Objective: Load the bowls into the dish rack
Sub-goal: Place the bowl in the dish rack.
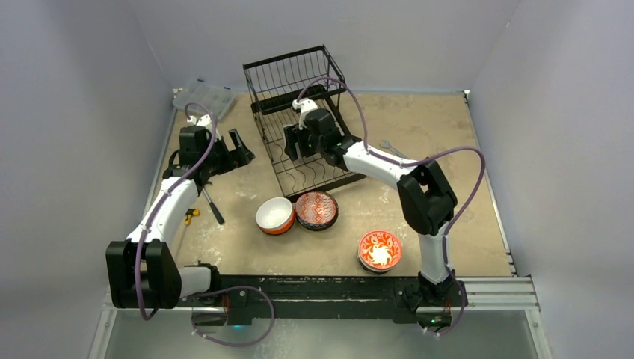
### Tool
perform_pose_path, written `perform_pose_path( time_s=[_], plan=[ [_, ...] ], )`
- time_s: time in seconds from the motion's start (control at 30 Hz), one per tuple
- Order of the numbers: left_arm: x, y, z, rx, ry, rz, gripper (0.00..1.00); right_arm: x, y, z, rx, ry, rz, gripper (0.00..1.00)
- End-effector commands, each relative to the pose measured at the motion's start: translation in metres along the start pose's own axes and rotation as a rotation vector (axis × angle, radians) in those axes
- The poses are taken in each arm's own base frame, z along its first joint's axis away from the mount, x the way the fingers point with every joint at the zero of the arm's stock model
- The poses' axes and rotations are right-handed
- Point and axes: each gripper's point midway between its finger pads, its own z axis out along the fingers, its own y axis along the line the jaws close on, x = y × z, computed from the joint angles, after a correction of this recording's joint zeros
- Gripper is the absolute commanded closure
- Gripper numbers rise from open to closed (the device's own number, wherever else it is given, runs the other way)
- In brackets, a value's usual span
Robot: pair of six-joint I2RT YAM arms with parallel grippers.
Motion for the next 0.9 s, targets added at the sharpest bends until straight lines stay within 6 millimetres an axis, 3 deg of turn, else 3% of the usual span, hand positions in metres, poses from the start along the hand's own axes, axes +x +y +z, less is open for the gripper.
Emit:
perform_pose_path(
  time_s=[0.0,0.37,0.87],
  plan=[
    [-0.001,-0.001,-0.001,0.014,-0.011,0.02,0.03,-0.063,0.013,-0.005,-0.009,-0.189,-0.021,1.0],
    [0.001,-0.002,0.0,0.023,-0.002,0.018,0.04,-0.061,0.009,0.013,0.076,-0.208,-0.039,1.0],
    [0.003,0.0,0.003,0.022,0.008,0.017,0.05,-0.042,0.008,0.039,0.11,-0.159,-0.072,1.0]
  ],
)
